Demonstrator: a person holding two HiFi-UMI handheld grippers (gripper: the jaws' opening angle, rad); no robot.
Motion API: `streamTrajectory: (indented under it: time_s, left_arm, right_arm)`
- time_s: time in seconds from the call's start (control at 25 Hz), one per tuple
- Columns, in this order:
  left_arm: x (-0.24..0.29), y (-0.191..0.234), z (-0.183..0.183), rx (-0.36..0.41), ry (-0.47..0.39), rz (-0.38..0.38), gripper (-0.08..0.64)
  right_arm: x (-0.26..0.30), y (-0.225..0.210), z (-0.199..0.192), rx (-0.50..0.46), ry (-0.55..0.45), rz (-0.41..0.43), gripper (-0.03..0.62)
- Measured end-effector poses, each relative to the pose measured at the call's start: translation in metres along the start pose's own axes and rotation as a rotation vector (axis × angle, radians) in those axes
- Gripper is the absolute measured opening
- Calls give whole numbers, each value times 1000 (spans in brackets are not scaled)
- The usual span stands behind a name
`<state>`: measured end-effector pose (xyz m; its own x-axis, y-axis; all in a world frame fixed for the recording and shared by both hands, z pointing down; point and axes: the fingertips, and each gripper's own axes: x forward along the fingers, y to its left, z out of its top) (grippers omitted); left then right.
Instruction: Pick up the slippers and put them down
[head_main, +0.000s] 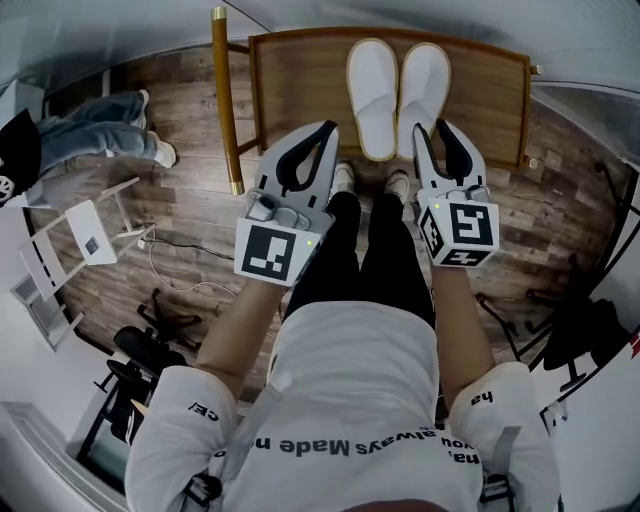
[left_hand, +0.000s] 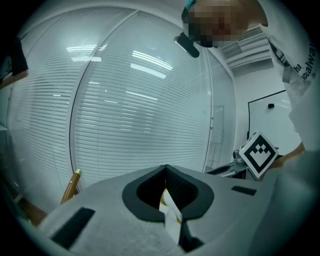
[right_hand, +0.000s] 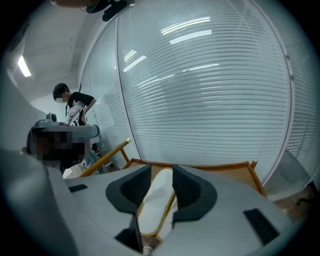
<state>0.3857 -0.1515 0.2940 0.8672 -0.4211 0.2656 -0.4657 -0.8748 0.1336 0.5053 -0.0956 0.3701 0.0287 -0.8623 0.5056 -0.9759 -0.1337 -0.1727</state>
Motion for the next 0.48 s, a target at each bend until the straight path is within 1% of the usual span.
streamTrajectory:
  time_s: [0.08, 0.2, 0.32, 0.48]
  left_arm:
    - [9, 5, -23, -1, 20, 1, 11]
    - [22, 10, -52, 4, 29, -2, 11]
    - [32, 10, -81, 9, 47, -12, 11]
    - [48, 14, -114, 19, 56, -23, 11]
  right_arm:
    - [18, -8, -22, 29, 24, -18, 118]
    - [44, -13, -55, 59, 66, -25, 141]
    - [60, -19, -87, 83, 118, -59, 146]
    - [80, -23, -116, 105, 178, -84, 176]
